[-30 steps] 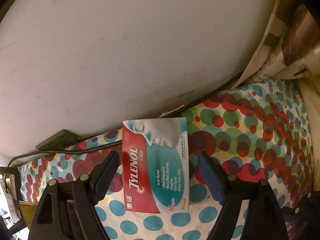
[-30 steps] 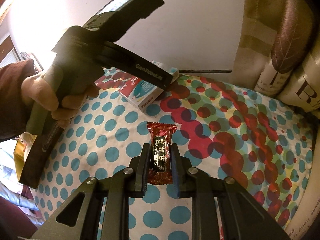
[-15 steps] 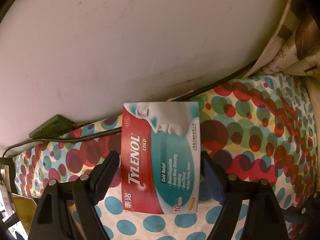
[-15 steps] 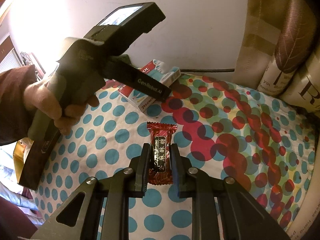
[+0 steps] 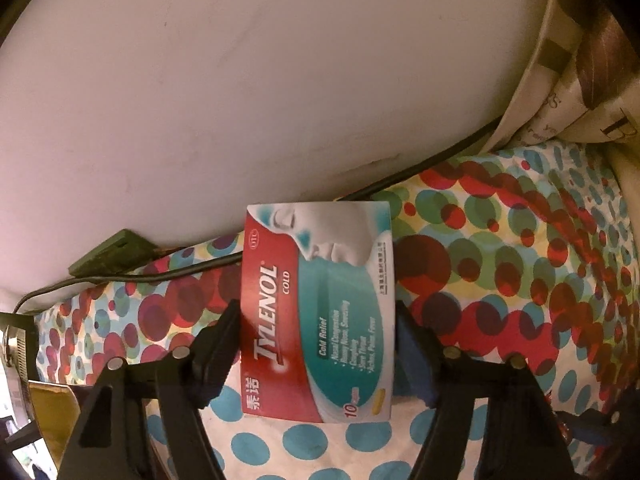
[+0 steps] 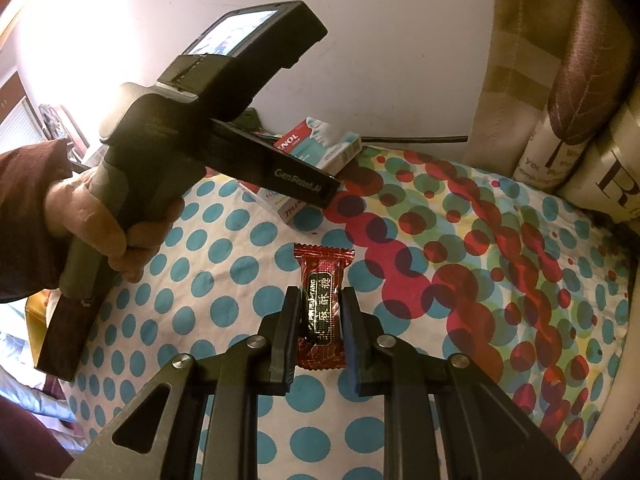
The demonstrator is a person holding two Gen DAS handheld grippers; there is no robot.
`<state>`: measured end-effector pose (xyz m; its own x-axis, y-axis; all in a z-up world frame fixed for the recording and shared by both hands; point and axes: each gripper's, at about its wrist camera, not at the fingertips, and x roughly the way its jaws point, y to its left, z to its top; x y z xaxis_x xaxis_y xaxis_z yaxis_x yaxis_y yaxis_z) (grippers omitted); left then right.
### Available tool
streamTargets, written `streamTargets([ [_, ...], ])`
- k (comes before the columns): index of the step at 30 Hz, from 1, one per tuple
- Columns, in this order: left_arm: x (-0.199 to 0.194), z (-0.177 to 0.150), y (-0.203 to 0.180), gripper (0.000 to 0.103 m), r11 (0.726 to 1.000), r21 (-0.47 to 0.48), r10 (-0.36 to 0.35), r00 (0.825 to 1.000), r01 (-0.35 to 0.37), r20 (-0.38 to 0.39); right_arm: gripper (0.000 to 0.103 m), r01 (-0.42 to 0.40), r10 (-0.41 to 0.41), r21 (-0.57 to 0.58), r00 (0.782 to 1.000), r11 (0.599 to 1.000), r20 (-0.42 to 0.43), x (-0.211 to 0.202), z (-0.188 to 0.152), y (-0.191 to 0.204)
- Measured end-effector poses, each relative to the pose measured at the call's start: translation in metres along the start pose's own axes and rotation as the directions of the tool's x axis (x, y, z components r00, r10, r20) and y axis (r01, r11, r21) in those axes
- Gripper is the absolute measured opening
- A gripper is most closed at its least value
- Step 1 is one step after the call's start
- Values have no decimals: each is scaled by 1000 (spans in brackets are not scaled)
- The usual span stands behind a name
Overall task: Organize objects
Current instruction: 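Carry the Tylenol box into the gold tray and open the left gripper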
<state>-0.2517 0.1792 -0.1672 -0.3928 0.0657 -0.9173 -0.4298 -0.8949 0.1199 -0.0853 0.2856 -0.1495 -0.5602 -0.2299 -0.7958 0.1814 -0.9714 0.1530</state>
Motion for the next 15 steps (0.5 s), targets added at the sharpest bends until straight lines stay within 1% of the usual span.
streamTargets([
  [4,-4,-5,-2,73,1000,1,1,1000,-1,6,19,1,-1,0,1000,1000,1,-1,1,1],
  [10,-16,-9,-1,73,1000,-22,-2,1000,2,29,19,-1,1,0,1000,1000,4,-2,1,-1],
  [12,-20,-10,-1,73,1000,-25,8,999,-7,31,19,-1,1,-1,1000,1000,6,-1,1,1],
  [15,-29,-13,2,73,999,-50,-5,999,7,40,19,-4,4,-8,1000,1000,2,-1,-1,1],
])
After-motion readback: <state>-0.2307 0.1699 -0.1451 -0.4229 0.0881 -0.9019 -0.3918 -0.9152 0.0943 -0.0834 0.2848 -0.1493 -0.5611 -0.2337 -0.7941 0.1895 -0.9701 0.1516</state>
